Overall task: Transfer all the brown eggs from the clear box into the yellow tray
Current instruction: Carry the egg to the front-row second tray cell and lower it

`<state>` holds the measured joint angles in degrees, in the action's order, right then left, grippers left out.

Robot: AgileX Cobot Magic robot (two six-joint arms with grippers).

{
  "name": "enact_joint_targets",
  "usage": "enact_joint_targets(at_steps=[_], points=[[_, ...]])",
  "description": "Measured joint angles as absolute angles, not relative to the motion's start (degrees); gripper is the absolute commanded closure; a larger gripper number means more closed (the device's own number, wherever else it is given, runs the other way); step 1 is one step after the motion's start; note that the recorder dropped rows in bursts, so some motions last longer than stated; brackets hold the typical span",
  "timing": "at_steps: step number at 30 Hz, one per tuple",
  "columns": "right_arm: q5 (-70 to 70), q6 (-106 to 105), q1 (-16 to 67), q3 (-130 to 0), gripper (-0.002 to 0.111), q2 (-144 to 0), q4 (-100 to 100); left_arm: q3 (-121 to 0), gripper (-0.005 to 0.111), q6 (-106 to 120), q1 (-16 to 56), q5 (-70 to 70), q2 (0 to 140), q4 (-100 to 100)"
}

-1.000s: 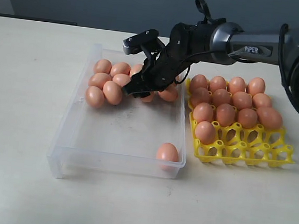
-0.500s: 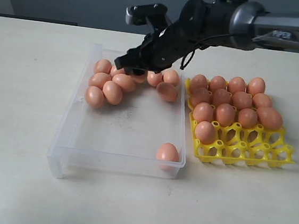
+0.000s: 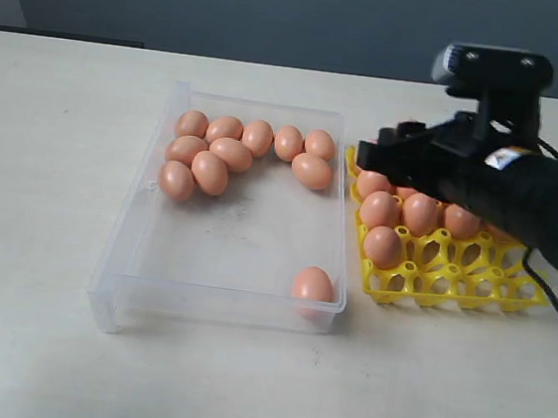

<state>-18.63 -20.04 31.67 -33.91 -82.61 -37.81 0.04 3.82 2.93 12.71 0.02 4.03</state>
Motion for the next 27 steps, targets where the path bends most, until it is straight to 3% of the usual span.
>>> enact_joint_targets(at_steps=[6,15,22,27], points=[[-24.04,-17.07,31.67,-24.92,0.108,-80.50,-37.93,0.04,0.106,3.82,2.93,12.71,0.02,4.03],[-27.87,-14.50,31.67,-23.39,0.107,-84.62,-37.93,0.04,0.106,3.82,2.93,12.71,0.02,4.03],[-28.10,-14.02,31.67,-23.39,0.076,-87.71,-36.56,0.04,0.106,3.82,2.93,12.71,0.02,4.03],[-28.10,-13.50,31.67,-23.39,0.070,-89.05,-35.58,0.04,0.106,3.82,2.93,12.71,0.02,4.03]])
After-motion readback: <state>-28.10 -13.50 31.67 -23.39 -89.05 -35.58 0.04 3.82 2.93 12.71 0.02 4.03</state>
